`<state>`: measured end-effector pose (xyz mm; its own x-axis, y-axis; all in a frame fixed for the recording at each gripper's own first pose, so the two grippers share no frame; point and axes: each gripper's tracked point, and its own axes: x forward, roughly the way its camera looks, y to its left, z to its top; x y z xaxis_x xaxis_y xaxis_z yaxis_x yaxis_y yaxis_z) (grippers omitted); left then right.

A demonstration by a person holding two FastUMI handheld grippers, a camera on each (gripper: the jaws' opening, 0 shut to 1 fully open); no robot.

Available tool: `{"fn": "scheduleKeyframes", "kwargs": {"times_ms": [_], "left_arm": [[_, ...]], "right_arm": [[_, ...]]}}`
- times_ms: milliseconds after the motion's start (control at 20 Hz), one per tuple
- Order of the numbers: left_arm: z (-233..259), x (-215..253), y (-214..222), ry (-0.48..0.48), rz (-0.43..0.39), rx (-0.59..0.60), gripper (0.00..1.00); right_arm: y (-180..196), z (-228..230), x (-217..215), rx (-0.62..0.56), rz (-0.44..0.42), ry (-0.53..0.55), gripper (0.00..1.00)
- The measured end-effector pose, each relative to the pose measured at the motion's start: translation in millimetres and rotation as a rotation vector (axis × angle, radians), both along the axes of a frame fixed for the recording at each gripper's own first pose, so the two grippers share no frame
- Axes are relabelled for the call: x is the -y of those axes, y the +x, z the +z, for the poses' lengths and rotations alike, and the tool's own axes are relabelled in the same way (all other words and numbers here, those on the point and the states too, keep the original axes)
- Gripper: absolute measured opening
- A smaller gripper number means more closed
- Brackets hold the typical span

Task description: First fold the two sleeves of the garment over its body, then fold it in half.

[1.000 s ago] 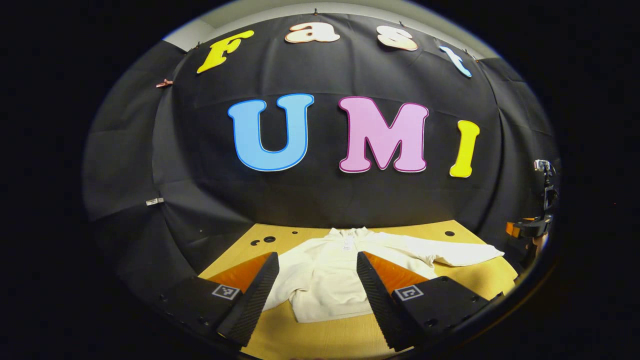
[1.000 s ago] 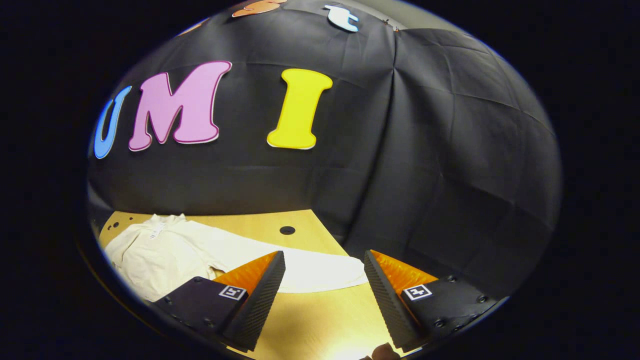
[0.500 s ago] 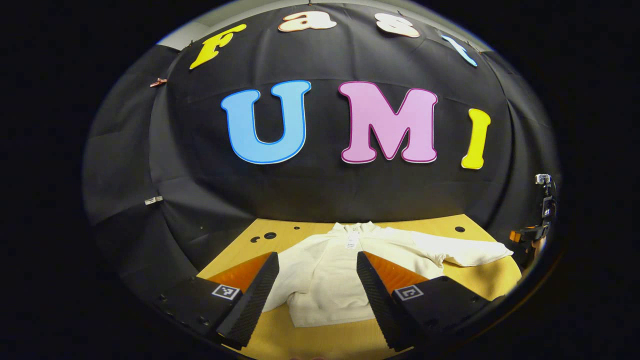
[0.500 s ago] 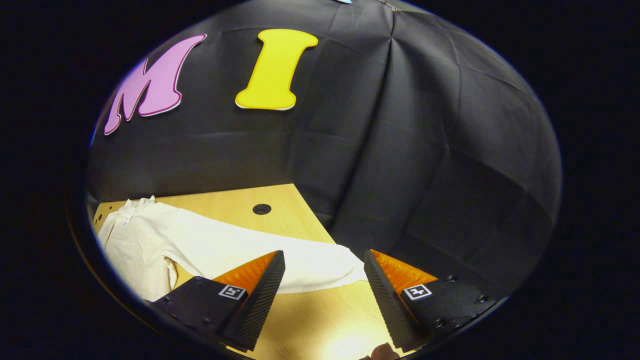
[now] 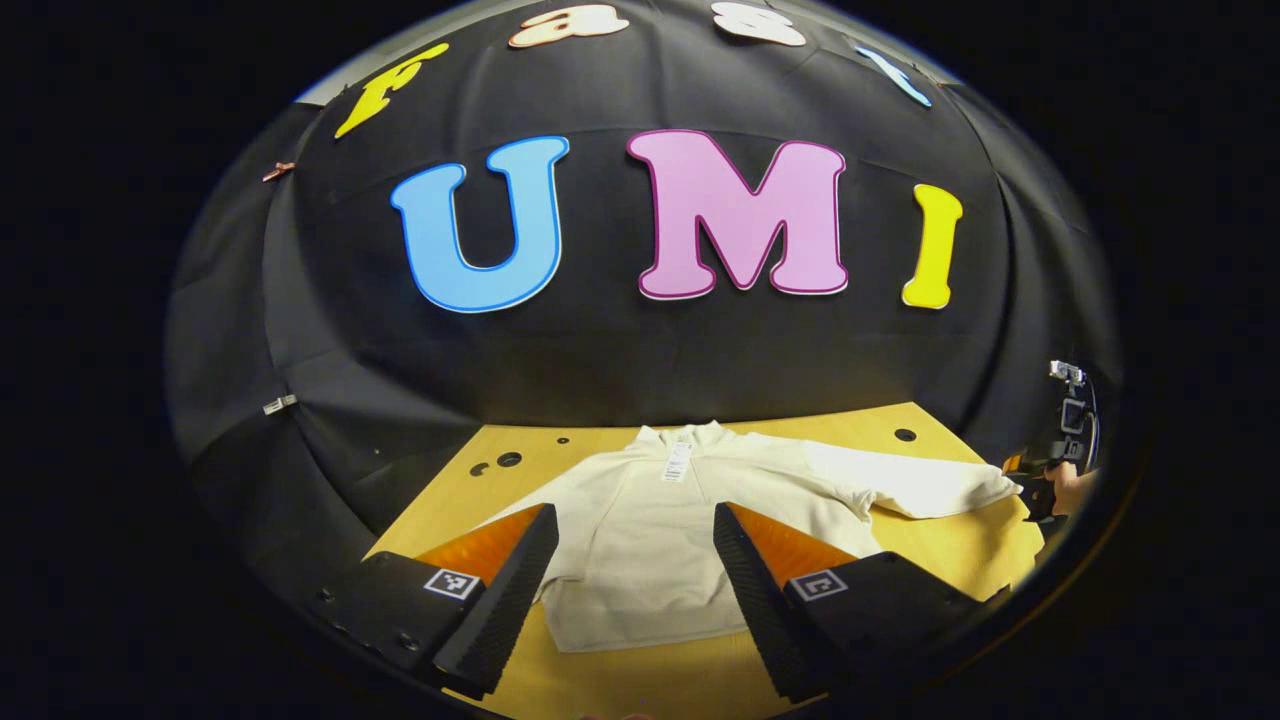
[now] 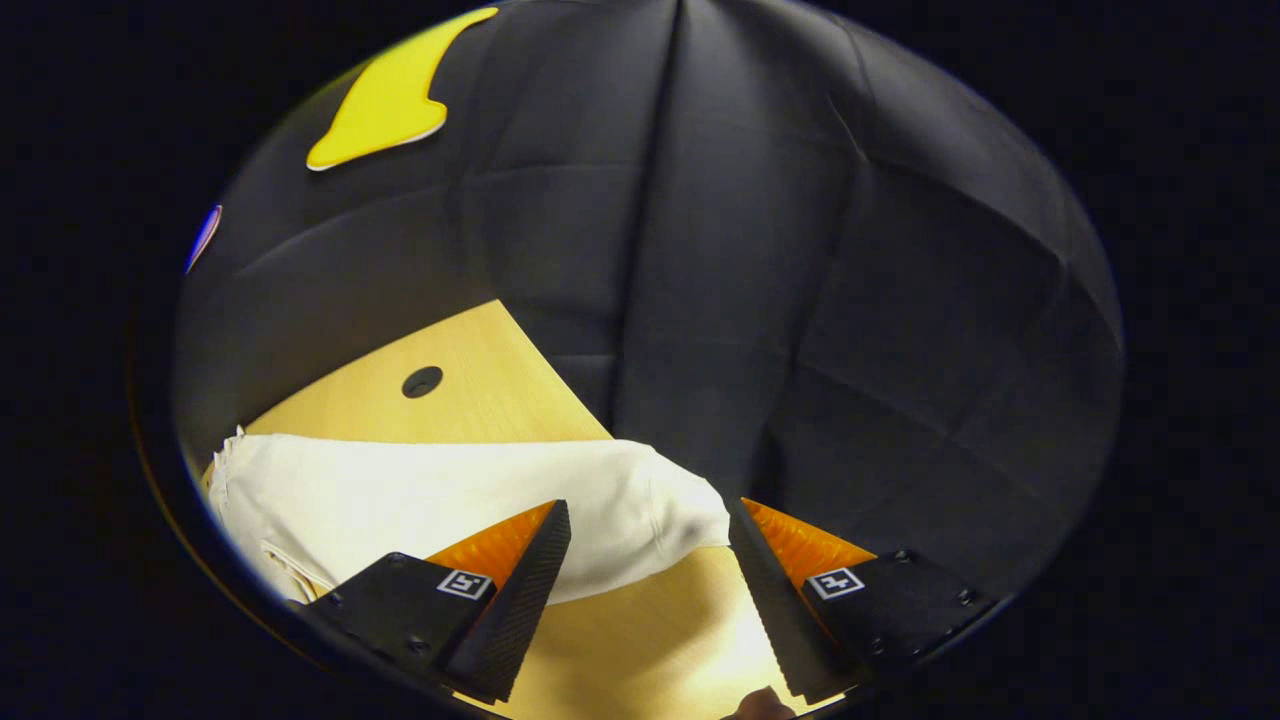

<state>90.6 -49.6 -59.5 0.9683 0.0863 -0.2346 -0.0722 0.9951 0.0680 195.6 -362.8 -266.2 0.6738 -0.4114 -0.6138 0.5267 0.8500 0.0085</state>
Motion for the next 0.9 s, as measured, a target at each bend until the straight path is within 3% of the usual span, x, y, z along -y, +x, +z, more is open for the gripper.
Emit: {"fn": "scheduleKeyframes", "kwargs": {"times_ms": [150,650,850,900], "left_arm": [[-3,9,4,-0.001,-0.015,-0.015,0.99],[-6,20,9,0.002,-0.035,-0.032,1.00],[-10,23,8,-0.001,-0.039,-0.038,1.00],[-12,21,8,-0.001,-0.037,-0.040,1.00]], "right_arm": [[1,-11,1,-0.060,-0.004,0.025,0.98],[5,-9,1,-0.053,0.045,0.064,0.97],[0,-6,-1,-0.075,0.064,0.042,0.89],[-1,-5,-1,-0.080,0.071,0.026,0.76]]}}
